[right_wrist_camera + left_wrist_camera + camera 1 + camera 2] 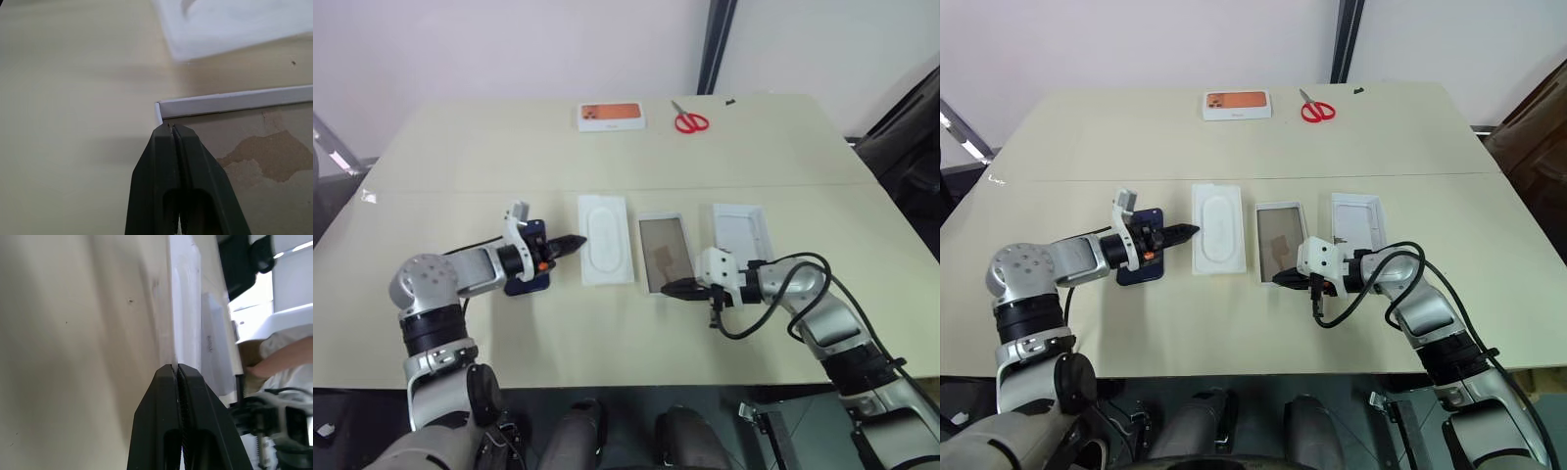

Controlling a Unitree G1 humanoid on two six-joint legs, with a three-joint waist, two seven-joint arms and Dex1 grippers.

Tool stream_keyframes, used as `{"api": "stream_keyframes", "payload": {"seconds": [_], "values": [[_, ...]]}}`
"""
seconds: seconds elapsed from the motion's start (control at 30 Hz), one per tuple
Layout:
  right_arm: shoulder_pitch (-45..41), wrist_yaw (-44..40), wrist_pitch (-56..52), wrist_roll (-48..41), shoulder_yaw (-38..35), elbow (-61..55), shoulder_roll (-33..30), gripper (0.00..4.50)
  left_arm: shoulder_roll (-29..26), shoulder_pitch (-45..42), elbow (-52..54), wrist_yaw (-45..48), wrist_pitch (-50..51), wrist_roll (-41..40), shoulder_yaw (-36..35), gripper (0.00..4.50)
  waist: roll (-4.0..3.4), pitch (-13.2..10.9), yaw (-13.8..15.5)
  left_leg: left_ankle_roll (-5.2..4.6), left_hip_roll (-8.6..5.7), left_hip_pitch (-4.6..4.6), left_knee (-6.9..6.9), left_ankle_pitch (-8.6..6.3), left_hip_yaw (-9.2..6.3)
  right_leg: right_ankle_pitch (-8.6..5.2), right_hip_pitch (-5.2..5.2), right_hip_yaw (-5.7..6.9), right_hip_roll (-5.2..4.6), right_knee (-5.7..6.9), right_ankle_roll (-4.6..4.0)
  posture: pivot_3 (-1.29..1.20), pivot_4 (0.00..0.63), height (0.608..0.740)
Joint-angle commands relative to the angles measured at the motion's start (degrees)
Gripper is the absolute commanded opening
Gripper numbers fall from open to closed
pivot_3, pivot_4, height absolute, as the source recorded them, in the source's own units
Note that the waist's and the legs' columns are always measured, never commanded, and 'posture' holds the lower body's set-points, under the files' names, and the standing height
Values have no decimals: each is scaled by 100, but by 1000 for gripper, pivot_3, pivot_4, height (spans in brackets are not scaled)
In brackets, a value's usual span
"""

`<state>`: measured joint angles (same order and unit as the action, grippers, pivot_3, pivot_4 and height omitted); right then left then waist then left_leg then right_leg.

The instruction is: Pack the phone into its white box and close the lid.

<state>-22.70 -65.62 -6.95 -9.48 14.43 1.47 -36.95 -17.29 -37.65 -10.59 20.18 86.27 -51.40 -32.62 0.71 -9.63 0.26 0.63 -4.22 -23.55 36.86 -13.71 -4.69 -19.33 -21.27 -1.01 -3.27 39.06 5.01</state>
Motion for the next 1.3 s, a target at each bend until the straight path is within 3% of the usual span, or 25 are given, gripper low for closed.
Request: {"api": "stream_keyframes", "payload": {"seconds": [0.03,0.07,0.17,0.3,0.47,0.57,0.7,0.97,1.17,1.27,1.3], "values": [[-45,66,121,94,17,33,93,83,32,-239,53,-137,105,-207,-269,0,0,0,0,0,0,0,0,0,0,0,0,0,0,0,0,0,150,740],[-76,15,-133,-93,-47,-20,129,83,52,-257,52,-172,107,-202,-293,0,0,0,0,1,0,0,0,0,0,0,2,0,0,0,0,0,150,740],[-180,51,-337,-291,-215,-43,232,934,109,-275,58,-253,105,-203,-351,0,3,-2,-2,13,0,0,-1,7,0,0,1,0,0,0,0,0,150,740],[-187,50,-407,-345,-274,-190,223,2892,169,-264,92,-303,150,-239,-391,0,7,-4,-1,15,0,0,-1,8,0,0,0,-1,0,1,0,0,150,740],[-161,-107,-171,-44,-91,-129,57,2892,219,-266,97,-354,159,-278,-369,0,9,-5,2,11,0,0,-1,5,1,0,0,-1,0,0,0,0,150,740],[-160,-137,188,336,100,154,-43,2011,225,-257,104,-384,153,-290,-361,0,11,-7,2,10,-1,0,-1,5,1,0,1,-1,0,0,0,0,150,740],[-144,-199,476,598,234,367,-130,52,224,-277,105,-425,142,-307,-369,0,13,-8,-1,16,-1,0,-1,8,1,0,0,-1,0,1,0,0,150,740],[-86,-235,15,-13,123,-309,265,52,442,-406,62,-600,277,-501,-674,0,18,-11,-7,44,0,0,-5,25,0,0,-1,-1,1,1,0,0,150,740],[-33,109,-122,230,395,-444,630,52,652,-619,-6,-840,364,-584,-874,0,22,-14,-3,46,0,-1,-5,25,0,0,-2,0,0,0,1,0,150,740],[-81,260,-78,400,446,-331,693,962,794,-585,34,-942,394,-580,-892,0,23,-14,2,47,0,-1,-6,26,0,0,-4,0,0,1,1,0,150,740],[-77,299,-35,435,440,-316,686,1470,844,-559,67,-970,405,-581,-894,0,24,-15,10,47,-1,-1,-5,26,0,0,-3,0,0,1,1,0,150,740]]}}
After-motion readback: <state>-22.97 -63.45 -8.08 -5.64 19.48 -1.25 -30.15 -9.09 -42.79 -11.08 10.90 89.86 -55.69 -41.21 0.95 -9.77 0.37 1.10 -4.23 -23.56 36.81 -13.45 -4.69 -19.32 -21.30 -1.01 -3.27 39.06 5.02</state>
